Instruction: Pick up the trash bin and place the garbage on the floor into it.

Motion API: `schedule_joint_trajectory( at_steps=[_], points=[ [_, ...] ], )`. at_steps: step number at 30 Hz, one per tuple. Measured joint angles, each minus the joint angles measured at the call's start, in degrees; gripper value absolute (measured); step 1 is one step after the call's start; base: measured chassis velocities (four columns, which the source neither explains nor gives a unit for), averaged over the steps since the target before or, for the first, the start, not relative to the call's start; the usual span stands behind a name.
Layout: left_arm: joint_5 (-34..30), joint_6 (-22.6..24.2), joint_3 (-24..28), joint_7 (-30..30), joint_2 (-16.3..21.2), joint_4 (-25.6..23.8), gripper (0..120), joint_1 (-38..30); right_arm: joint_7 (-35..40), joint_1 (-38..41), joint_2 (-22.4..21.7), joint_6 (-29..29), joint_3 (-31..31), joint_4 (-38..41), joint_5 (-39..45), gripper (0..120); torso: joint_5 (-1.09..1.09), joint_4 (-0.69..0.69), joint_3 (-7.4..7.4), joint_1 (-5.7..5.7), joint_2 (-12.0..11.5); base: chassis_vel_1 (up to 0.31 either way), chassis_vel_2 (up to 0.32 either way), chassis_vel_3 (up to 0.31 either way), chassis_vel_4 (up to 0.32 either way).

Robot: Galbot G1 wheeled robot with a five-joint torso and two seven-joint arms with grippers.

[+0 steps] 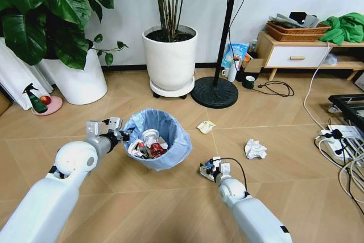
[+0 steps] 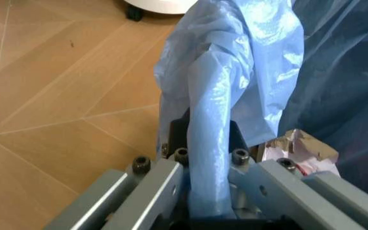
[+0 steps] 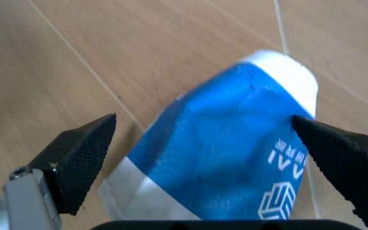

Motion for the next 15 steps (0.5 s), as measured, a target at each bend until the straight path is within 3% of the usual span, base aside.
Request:
schedule_joint_trajectory(
  at_steps=[4, 15],
  points=[
    [0.08, 0.00, 0.12, 0.05, -0.22, 0.18, 0, -0.11, -0.12, 0.31, 0.49, -0.48, -0.06, -1.48, 0.01, 99, 0.00, -0.01, 0.00, 0.00, 0.00, 0.000, 0.000, 0.000, 0.000],
    [0.22, 0.00, 0.35, 0.21, -0.72, 0.52, 0, -0.43, -0.24, 0.35, 1.05, -0.08, 0.40, -2.94, -0.27, 71, -0.01, -0.01, -0.01, 0.00, 0.01, 0.000, 0.000, 0.000, 0.000]
  ],
)
